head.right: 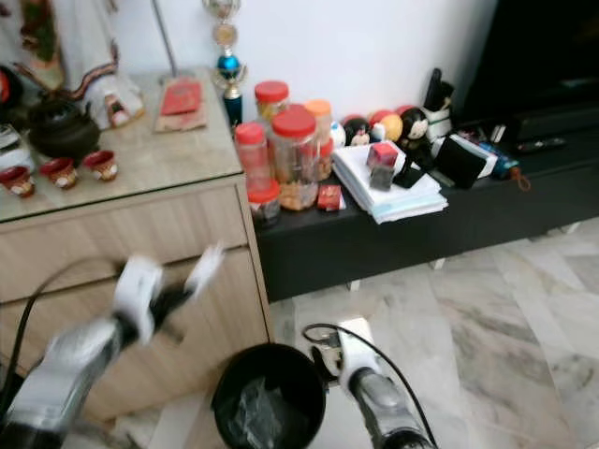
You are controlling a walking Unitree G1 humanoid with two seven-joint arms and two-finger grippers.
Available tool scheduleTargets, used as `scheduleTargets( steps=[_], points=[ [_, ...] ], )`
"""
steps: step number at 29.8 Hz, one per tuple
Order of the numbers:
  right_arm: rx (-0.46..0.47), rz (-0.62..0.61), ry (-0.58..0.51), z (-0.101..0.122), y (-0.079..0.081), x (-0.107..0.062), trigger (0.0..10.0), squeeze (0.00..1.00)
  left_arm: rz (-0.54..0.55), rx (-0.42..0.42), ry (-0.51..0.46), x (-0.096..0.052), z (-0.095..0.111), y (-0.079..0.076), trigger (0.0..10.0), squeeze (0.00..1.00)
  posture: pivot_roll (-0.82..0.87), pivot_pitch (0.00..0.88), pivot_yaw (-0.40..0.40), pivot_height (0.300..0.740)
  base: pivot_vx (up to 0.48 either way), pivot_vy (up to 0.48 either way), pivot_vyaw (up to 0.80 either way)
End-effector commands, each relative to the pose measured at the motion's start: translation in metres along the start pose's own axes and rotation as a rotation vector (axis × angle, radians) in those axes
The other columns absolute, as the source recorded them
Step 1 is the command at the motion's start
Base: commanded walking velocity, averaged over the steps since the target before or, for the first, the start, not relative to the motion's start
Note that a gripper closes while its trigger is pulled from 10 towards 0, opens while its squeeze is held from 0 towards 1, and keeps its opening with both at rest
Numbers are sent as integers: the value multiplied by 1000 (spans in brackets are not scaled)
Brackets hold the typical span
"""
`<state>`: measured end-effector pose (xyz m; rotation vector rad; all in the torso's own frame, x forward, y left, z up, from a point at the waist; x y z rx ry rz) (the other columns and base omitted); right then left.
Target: Picking trash to rubbish bin
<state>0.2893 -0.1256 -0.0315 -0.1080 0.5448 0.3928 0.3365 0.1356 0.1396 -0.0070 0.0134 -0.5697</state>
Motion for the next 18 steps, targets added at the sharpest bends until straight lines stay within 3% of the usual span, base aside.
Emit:
scheduleTargets(
  steps=[1,2,4,6,10,13,18],
  points=[
    [-43,24,-73,25,1,6,10000,0,87,-65,62,6,-12,9,10000,0,60,11,35,740,0,0,0],
    [-43,24,-73,25,1,6,10000,0,87,-65,62,6,-12,9,10000,0,60,11,35,740,0,0,0],
    [-62,65,-133,45,7,12,10000,0,59,-129,73,26,-14,-3,10000,0,50,9,38,740,0,0,0],
    [-78,80,-164,57,12,15,10000,0,57,-166,141,40,-31,-10,10000,0,44,7,39,740,0,0,0],
    [-82,83,-165,58,13,15,10000,0,60,-180,150,42,-33,-11,10000,0,44,7,39,740,0,0,0],
    [-80,83,-218,71,17,17,10000,0,60,-269,247,44,-68,-28,10000,0,29,17,44,740,0,0,0],
    [-90,94,-221,70,21,17,10000,0,115,-331,317,33,-92,-29,10000,0,31,24,44,740,0,0,0]
  ],
)
Point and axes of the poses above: a point about 5 cm out from each wrist's last joint towards the gripper, its own x axis pointing out of the wrist towards the gripper, its own z axis along the axis of the wrist's last joint, y = z × x, the point moved 2 cm from there along x, pointing out of the wrist towards the gripper, and after that the axes turned 6 degrees about -x, right-handed, at the moved point
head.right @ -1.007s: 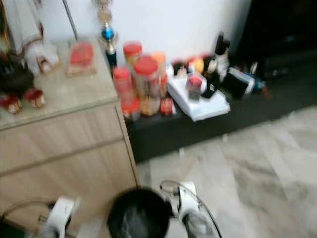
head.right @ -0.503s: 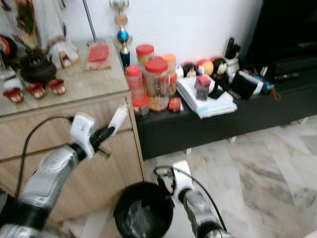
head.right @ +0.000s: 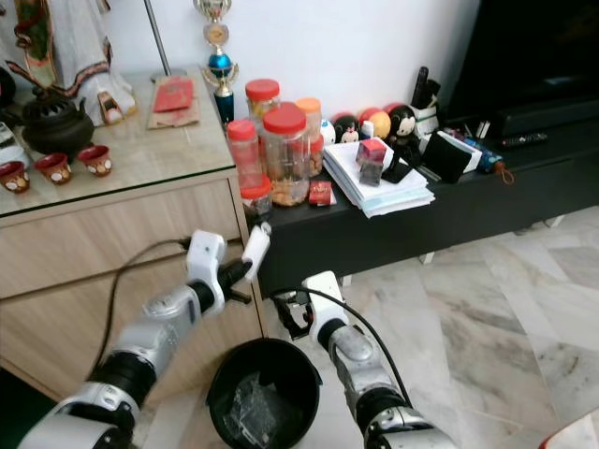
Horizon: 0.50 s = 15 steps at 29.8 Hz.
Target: Picking trash to rubbish bin
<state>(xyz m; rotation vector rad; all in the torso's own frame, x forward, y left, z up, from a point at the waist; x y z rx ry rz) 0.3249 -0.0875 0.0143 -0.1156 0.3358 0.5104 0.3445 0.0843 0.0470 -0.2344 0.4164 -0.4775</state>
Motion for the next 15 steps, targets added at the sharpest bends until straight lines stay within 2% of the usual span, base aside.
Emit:
scheduleTargets(
  steps=[1,6,7,9,10,11,15],
  points=[
    [-12,1,-14,5,0,2,10000,0,45,-34,21,-4,-8,11,10000,0,31,24,44,740,0,0,0],
    [-20,6,-10,5,3,2,10000,0,28,-64,68,-5,-25,11,10000,0,35,28,47,740,0,0,0],
    [-21,5,-10,5,3,3,10000,0,28,-62,69,-5,-26,11,10000,129,35,28,48,740,0,0,0],
    [-22,2,-12,6,2,3,10000,0,37,-50,66,-5,-26,13,10000,255,35,28,48,740,0,0,0],
    [-23,1,-12,6,2,3,10000,0,40,-47,66,-5,-25,13,10000,937,40,28,48,740,0,0,0],
    [-23,1,-11,6,2,3,10000,0,40,-48,65,-5,-25,13,10000,1000,40,28,48,740,0,0,0],
    [-39,7,-4,4,4,3,10000,0,44,-53,65,-5,-25,15,10000,1000,37,28,49,740,0,0,0]
  ],
)
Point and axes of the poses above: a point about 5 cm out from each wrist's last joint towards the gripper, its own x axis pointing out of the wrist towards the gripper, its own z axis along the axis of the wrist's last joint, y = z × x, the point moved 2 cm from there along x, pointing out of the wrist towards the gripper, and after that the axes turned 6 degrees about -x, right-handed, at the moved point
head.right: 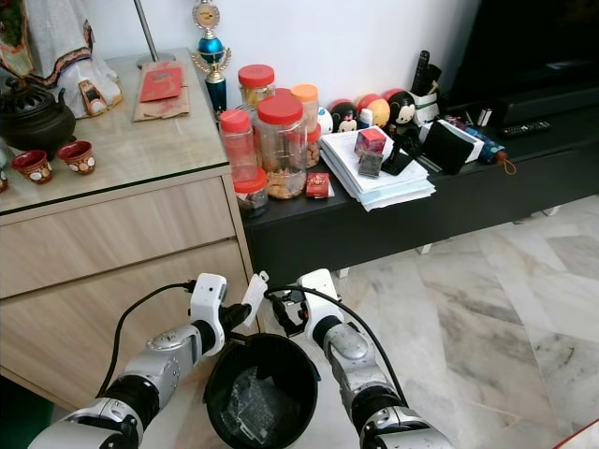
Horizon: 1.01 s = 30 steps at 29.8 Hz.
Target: Picking trash to rubbish bin
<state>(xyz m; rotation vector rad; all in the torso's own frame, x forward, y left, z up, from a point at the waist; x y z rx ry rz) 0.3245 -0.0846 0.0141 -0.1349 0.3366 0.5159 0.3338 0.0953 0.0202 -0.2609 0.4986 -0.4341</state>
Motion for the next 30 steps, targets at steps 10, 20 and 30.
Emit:
scheduleTargets(
  steps=[10,20,30],
  points=[
    [-37,25,5,1,2,1,10000,0,-9,-5,0,1,0,0,10000,1000,36,28,50,740,0,0,0],
    [-56,54,25,-4,7,0,10000,0,40,53,-32,-3,7,11,10000,0,36,32,55,740,0,0,0],
    [-22,-40,148,-39,-6,-16,10000,0,283,142,-181,-55,16,76,10000,0,60,38,58,740,0,0,0]
  ],
)
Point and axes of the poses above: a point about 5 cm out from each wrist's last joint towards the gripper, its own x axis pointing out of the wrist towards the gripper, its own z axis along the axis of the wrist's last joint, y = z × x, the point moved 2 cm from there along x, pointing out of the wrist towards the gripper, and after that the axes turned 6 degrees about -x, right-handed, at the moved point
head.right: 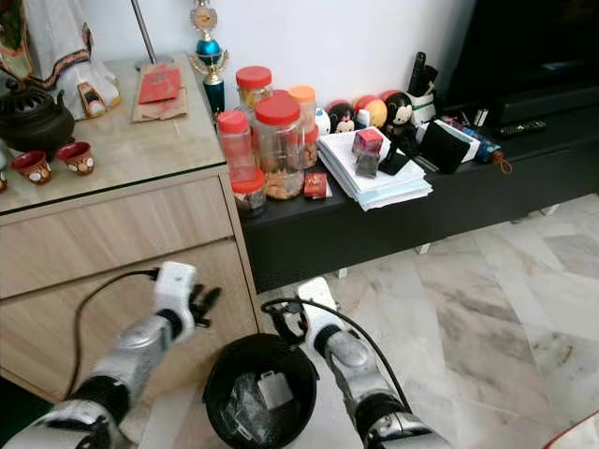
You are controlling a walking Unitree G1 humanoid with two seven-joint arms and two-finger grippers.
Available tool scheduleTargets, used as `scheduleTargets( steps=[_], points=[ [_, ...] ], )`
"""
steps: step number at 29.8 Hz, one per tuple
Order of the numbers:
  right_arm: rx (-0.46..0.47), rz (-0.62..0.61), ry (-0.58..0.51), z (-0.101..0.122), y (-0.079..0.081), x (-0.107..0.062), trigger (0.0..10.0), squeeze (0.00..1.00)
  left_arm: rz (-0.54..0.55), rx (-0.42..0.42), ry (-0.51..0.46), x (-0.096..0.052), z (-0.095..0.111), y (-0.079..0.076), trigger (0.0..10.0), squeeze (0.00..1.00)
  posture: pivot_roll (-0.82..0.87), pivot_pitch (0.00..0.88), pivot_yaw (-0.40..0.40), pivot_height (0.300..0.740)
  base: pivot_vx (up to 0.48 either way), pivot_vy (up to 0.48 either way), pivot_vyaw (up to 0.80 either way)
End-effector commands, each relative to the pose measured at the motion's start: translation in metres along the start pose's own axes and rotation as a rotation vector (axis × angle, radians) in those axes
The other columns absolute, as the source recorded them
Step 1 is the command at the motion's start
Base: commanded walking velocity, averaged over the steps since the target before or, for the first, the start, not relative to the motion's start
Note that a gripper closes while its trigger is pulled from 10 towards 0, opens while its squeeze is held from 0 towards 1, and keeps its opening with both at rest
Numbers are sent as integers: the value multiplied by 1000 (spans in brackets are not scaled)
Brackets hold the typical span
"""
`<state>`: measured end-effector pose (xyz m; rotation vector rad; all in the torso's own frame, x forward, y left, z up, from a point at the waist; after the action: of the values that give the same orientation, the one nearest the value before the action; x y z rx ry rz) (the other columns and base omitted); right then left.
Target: Picking trash to rubbish bin
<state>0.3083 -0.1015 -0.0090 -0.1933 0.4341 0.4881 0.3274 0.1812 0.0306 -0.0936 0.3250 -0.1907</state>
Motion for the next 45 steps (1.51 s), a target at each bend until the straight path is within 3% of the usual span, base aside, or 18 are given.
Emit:
scheduleTargets(
  steps=[1,3,4,6,10,11,12,13,15,16,18,21,24,30,45],
  points=[
    [11,-29,62,-16,-3,-5,10000,0,54,-7,-7,-13,-8,17,10000,0,69,41,57,740,0,0,0],
    [22,-67,117,-31,-7,-12,10000,0,132,-28,16,-33,-26,38,10000,0,72,42,57,740,0,0,0],
    [22,-67,117,-31,-7,-12,10000,0,132,-28,16,-33,-26,38,10000,0,72,42,57,740,0,0,0],
    [40,-111,199,-54,-11,-23,10000,0,268,-74,48,-57,-50,60,10000,0,76,45,53,740,0,0,0],
    [39,-118,212,-57,-11,-24,10000,0,291,-79,52,-61,-53,63,10000,0,76,45,53,740,0,0,0],
    [51,-134,253,-68,-11,-30,10000,0,351,-83,84,-69,-65,69,10000,0,78,44,51,740,0,0,0],
    [86,-163,321,-87,-9,-40,10000,0,465,-117,167,-87,-92,80,10000,0,78,38,50,740,0,0,0],
    [86,-163,321,-87,-9,-40,10000,0,465,-117,167,-87,-92,80,10000,0,78,38,50,740,0,0,0],
    [117,-192,393,-107,-5,-52,10000,0,548,-164,376,-113,-136,79,10000,0,75,36,48,740,0,0,0],
    [117,-192,393,-107,-5,-52,10000,0,548,-164,376,-113,-136,79,10000,0,75,36,48,740,0,0,0],
    [157,-207,435,-120,0,-60,10000,0,520,-150,532,-132,-167,66,10000,0,72,33,47,740,0,0,0],
    [194,-220,478,-133,4,-69,10000,0,518,-165,626,-146,-186,55,10000,0,53,34,41,740,0,0,0],
    [218,-232,502,-141,7,-75,10000,0,518,-174,648,-150,-193,49,10000,0,50,32,40,740,0,0,0],
    [221,-224,531,-149,12,-81,10000,0,512,-177,628,-144,-190,47,10000,0,39,28,26,740,0,0,0],
    [231,-238,500,-140,7,-74,10000,0,491,-154,606,-132,-179,51,10000,0,25,6,43,740,-155,0,0]
  ],
)
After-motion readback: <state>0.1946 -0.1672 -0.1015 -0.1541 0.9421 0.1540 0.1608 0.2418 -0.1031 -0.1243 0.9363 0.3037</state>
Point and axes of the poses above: a point about 5 cm out from each wrist's last joint towards the gripper, its own x axis pointing out of the wrist towards the gripper, its own z axis along the axis of the wrist's last joint, y = z × x, the point moved 2 cm from there along x, pointing out of the wrist towards the gripper, and after that the axes turned 6 degrees about -x, right-handed, at the moved point
